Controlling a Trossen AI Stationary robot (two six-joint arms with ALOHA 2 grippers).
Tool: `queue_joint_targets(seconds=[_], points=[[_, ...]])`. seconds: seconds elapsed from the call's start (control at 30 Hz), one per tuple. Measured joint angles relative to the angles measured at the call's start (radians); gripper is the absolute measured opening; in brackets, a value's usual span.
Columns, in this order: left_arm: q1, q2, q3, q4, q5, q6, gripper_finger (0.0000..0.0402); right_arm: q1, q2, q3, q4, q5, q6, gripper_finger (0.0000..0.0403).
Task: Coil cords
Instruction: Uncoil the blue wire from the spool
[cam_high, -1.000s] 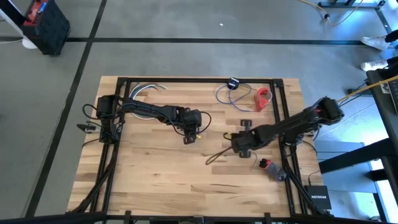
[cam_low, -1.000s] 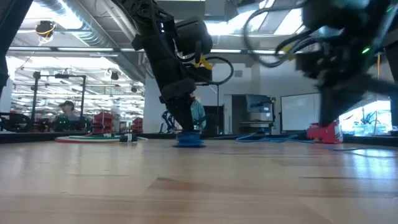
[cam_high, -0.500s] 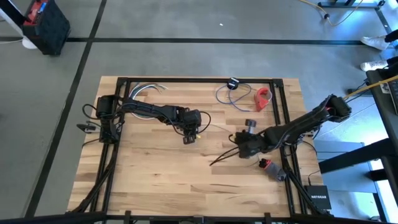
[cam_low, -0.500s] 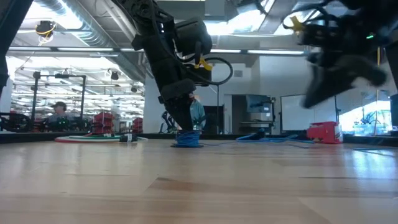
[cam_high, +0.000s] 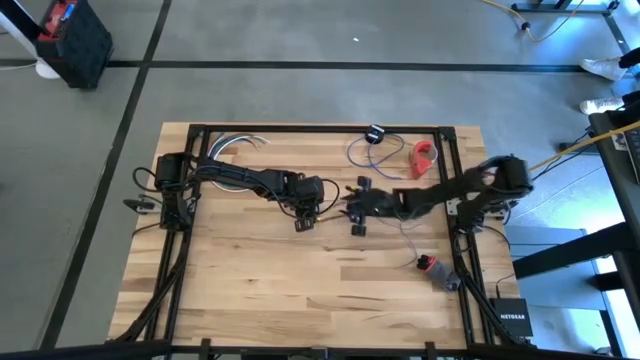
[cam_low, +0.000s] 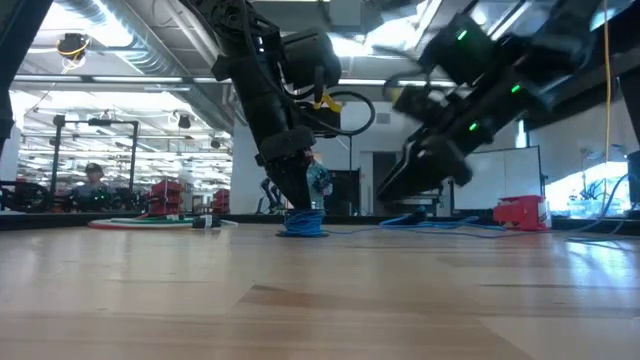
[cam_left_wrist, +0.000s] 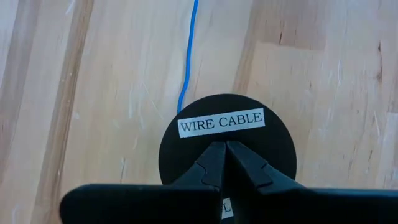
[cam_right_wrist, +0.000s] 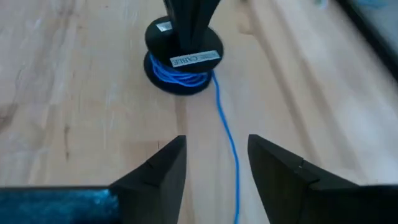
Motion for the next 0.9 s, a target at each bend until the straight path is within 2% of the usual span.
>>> queue_joint_targets(seconds=[0.27, 0.5, 0.6, 0.77, 0.9], points=[[0.0, 0.0, 0.0, 0.002, 0.0, 0.005, 0.0004, -0.176, 0.155, 0.063, 0.026, -0.2, -0.018, 0.0171], [0.0, 0.0, 0.0, 0.003, 0.0, 0.002, 0.0004, -0.247, 0.254, 0.103, 0.065, -0.347, -0.017, 0.0166], [0.0, 0.0, 0.0, 0.004, 0.0, 0.006, 0.0004, -0.249, 0.27, 0.104, 0.063, -0.377, -0.019, 0.0134], [0.0, 0.0, 0.0, 0.003, 0.0, 0.01, 0.0004, -0.246, 0.27, 0.105, 0.023, -0.333, -0.06, 0.0022], [0.0, 0.0, 0.0, 0.003, 0.0, 0.01, 0.0004, -0.225, 0.239, 0.107, -0.056, -0.287, -0.07, 0.0018]])
